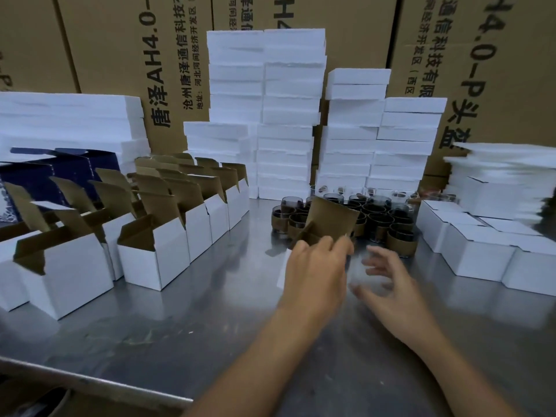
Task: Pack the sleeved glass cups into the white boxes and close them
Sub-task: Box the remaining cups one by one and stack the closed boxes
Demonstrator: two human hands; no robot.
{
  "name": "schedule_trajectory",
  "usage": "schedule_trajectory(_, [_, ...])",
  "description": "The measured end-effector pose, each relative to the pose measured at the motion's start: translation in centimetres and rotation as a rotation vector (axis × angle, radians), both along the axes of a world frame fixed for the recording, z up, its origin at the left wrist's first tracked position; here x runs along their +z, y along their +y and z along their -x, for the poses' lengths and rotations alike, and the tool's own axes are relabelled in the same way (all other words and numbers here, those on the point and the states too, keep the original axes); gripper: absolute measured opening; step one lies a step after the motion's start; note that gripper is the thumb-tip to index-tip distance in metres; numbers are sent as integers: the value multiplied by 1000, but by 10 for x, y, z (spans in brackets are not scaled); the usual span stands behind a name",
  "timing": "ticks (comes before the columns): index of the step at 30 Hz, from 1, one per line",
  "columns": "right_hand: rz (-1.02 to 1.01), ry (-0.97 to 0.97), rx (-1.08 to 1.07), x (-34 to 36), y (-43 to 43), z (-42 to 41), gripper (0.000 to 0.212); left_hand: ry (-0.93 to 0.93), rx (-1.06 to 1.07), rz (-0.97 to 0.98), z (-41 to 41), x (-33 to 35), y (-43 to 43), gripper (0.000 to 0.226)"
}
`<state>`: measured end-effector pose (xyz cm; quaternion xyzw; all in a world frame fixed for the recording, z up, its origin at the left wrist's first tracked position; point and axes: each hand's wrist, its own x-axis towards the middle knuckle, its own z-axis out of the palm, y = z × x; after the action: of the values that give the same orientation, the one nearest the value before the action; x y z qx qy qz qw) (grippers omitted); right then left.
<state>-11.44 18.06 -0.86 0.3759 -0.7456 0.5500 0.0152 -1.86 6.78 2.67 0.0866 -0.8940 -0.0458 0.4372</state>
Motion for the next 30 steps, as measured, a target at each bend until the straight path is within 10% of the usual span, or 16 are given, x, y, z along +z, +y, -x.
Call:
schedule_trajectory(3, [2, -88, 110, -4, -6, 7, 87, 21, -9, 36, 17, -3, 14, 30])
schedule_trajectory(9, [61, -136, 91, -7, -15, 22, 83, 188, -26, 58, 28, -11, 18, 28])
schedule_trajectory(19, [30, -165, 153, -6, -16, 33, 100, -178, -526, -1125, 38, -17, -41, 81])
schedule_trajectory(25, [28, -191, 247, -6, -19, 37, 87, -96, -588, -1187, 43, -27, -53, 75])
schedule_trajectory(30, [161, -340, 12, -7, -25, 53, 21, -29, -535, -1224, 44, -32, -59, 74])
